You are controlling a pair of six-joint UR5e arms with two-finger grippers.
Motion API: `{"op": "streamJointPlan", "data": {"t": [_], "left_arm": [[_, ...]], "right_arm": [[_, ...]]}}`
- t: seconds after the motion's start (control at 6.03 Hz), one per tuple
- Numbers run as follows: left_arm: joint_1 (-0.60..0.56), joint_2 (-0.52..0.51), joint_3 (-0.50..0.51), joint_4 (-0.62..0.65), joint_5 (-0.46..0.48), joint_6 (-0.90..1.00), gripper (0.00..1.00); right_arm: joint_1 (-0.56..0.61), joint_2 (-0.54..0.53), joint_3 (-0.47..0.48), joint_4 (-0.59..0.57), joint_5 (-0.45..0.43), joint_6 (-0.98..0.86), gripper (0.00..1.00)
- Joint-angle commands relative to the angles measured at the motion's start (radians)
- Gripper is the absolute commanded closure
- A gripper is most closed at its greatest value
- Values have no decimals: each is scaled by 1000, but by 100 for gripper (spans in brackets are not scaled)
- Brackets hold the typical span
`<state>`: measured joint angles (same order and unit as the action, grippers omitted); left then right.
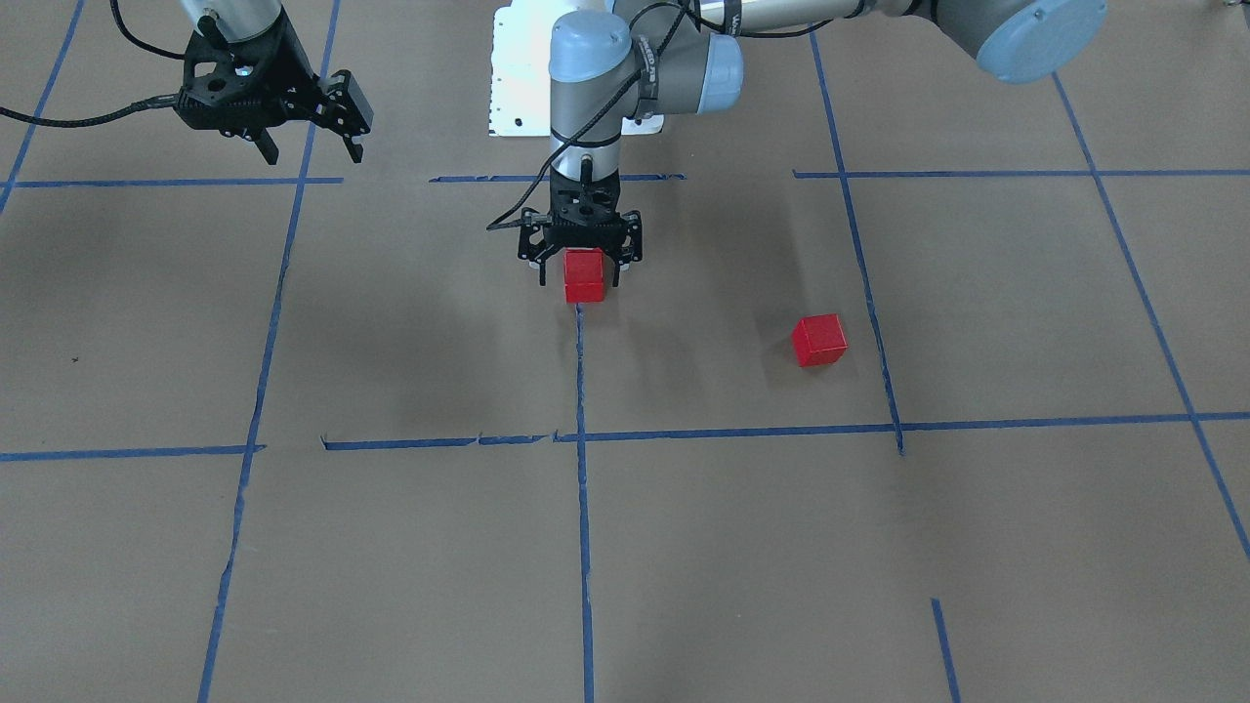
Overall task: Form red blocks into L shape at center
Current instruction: 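Open the left gripper and move it toward the last red cube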
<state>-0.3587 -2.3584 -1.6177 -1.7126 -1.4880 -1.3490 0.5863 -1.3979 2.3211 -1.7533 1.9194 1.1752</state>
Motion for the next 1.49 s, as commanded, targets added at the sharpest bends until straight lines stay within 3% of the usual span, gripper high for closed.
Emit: {"op": "streamJointPlan", "data": {"t": [0.0, 0.33, 0.5, 0.66, 0.83, 0.99, 1.33], "left_arm": [[-72, 54, -51, -5, -6, 22, 1], [-205, 191, -82, -80, -88, 189, 1], [-295, 280, -82, -176, -224, 221, 1], [-353, 333, -80, -205, -289, 223, 1], [-355, 400, -79, -206, -291, 220, 1], [-370, 442, -97, -206, -351, 208, 1], [-378, 449, -91, -197, -383, 168, 1]], "right_arm": [[1, -4, 0, 0, 0, 0, 0], [1, -7, 3, 0, 1, 0, 0], [1, -4, 4, 0, 1, 0, 0], [1, 0, 7, 0, 1, 3, 0], [0, 0, 7, 0, 1, 6, 0], [0, 0, 9, 0, 1, 12, 0], [-8, 0, 11, 0, 1, 15, 0]]}}
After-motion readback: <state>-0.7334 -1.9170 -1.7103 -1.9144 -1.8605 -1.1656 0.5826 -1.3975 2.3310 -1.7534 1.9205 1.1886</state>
